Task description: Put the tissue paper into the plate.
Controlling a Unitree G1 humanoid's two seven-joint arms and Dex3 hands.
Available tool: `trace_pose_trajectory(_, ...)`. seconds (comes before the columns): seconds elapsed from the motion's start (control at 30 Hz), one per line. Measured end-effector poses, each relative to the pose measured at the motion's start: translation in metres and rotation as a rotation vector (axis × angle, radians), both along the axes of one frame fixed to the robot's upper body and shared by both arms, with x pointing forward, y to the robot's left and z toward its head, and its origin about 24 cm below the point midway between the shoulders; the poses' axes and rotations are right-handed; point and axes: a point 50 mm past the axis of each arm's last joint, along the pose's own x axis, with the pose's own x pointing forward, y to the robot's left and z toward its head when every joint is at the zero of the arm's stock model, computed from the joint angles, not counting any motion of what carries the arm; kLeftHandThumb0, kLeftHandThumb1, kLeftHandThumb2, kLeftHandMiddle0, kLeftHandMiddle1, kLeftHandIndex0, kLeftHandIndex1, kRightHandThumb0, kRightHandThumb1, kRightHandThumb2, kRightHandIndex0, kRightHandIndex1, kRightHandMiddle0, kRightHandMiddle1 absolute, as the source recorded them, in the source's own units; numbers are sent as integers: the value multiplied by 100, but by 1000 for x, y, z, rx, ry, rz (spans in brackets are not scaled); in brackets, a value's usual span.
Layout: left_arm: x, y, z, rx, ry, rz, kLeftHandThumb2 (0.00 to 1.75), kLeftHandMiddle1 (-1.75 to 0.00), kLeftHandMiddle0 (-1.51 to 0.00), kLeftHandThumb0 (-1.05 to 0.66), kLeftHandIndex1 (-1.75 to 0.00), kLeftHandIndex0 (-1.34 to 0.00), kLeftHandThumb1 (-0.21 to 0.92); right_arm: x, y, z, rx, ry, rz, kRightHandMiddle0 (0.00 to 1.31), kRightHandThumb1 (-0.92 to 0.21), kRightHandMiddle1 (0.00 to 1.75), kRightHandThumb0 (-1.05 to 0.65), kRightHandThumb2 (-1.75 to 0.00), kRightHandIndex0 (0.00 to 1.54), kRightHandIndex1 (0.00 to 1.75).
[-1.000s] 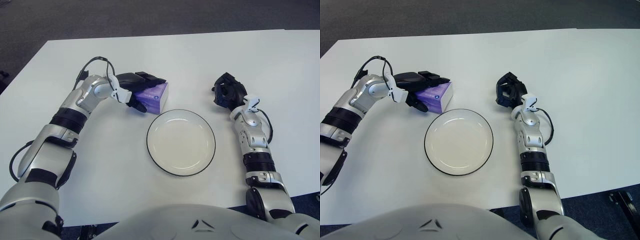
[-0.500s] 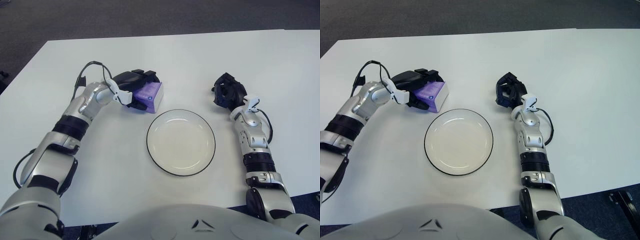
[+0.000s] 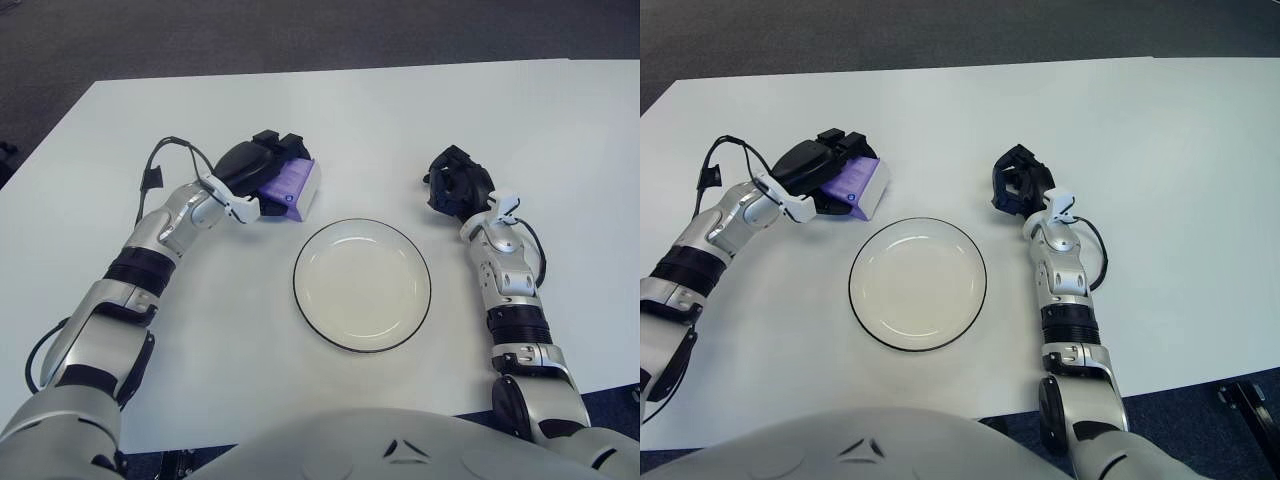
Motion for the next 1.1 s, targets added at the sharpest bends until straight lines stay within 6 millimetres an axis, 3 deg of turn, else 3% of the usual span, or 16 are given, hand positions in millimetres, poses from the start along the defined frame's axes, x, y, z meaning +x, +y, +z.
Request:
trace_pose_trajectory(0.23,-7,1,23,-101,-136,18,154,-159,-84,0,-175,-56,9,0,-2,0,-3,-1,1,46,-52,175,-42,-107,102,175)
trace_pose_trajectory(0.53,-25,-20,63,-247,-332,-67,154,-159,-85,0,-175,-56,8,1,-3,-1,-7,1,0,45,-52,175,-42,-106,102,175)
trace_pose_trajectory(0.8,-47,-45,61,-314,-336,-163,155,-161,-84,0,-175,-56,8,2,-2,-2,-5,1,7,45,-53,175,-42,-106,102,175)
trace_pose_trajectory(1.1,-57,-61,57,-345,-221,-312,154,-165,-81,0,-175,-54,10,4,-2,-2,-5,-3,10,45,-53,175,-42,-106,102,175)
